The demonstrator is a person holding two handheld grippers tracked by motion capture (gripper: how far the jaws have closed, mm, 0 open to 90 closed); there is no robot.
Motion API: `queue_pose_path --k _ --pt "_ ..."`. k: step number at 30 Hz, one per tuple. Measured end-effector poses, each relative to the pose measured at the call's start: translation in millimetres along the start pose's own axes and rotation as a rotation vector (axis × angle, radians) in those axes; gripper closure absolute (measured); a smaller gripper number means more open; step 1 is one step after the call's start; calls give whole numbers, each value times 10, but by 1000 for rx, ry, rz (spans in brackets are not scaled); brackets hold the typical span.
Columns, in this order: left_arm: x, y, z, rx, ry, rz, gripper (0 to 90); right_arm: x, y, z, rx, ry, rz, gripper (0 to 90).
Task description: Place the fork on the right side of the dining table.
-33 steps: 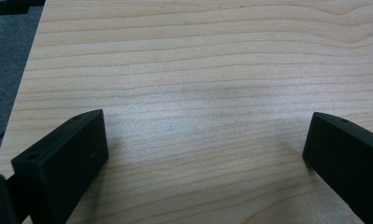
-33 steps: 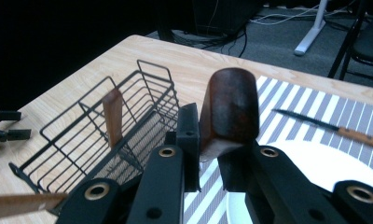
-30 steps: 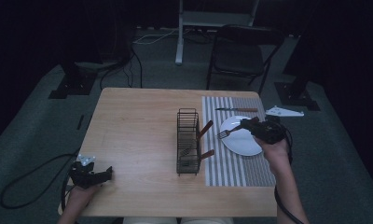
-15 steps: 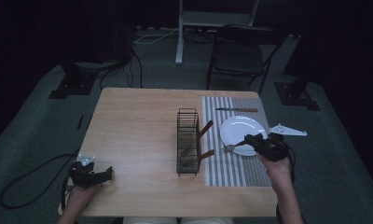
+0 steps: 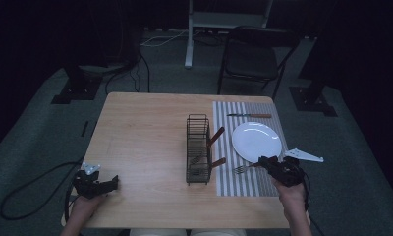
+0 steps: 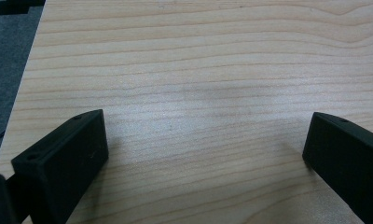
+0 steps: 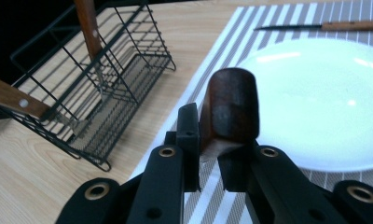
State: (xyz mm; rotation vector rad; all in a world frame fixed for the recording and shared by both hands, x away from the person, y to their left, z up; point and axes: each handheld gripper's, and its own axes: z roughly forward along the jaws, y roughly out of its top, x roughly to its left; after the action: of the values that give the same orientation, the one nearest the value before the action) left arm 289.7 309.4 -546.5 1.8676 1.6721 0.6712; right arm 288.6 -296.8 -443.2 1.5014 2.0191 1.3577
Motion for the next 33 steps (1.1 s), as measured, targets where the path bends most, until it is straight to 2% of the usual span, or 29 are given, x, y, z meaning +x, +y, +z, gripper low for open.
queue_pose_path --k 1,9,15,27,33 --pt "0 0 0 0 0 0 4 -14 -47 -8 0 -15 20 806" --pt "0 0 0 0 0 0 4 -20 -166 -67 -14 -19 54 806" --pt "0 0 0 0 0 0 4 19 -198 -107 -26 -13 61 806" --pt "-2 -7 -5 -1 0 -1 4 89 -232 -68 -40 -17 72 806" --pt "-2 -7 -5 -1 0 -1 4 58 -281 -60 -43 -10 92 805"
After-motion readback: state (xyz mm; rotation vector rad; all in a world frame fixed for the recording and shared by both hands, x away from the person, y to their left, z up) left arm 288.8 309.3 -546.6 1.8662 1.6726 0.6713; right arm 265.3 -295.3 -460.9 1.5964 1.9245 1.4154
